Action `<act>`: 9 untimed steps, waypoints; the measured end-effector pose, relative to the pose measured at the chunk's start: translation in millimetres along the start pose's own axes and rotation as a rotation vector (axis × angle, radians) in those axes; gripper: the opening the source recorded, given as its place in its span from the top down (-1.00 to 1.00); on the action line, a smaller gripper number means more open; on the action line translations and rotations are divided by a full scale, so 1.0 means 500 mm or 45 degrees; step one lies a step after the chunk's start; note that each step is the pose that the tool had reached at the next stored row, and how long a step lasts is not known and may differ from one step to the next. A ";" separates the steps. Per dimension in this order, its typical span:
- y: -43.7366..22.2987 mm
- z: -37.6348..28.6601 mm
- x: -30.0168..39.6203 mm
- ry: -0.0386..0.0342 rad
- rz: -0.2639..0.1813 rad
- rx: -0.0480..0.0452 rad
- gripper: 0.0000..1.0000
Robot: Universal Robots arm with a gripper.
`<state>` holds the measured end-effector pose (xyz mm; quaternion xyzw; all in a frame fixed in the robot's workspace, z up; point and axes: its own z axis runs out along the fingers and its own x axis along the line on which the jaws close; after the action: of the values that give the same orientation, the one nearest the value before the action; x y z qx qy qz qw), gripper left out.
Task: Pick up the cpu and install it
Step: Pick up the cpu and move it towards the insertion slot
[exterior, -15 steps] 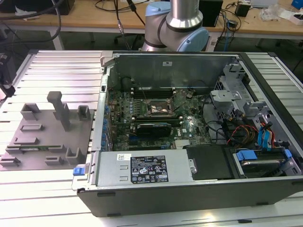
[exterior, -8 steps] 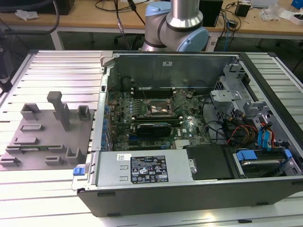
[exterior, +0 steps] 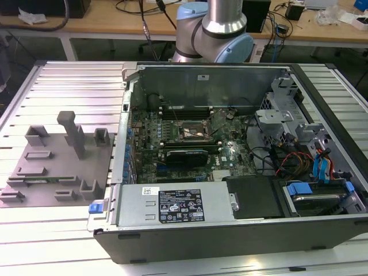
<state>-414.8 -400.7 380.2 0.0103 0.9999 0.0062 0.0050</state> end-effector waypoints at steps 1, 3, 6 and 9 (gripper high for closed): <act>0.000 -0.004 0.000 0.0000 0.000 0.000 -0.09; 0.001 -0.015 0.000 0.0000 0.000 0.000 -0.09; 0.002 -0.032 0.000 0.0001 0.000 0.001 -0.09; 0.002 -0.046 0.000 -0.0001 0.000 0.001 -0.09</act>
<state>-414.8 -399.8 403.2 0.0103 0.9999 0.0059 0.0050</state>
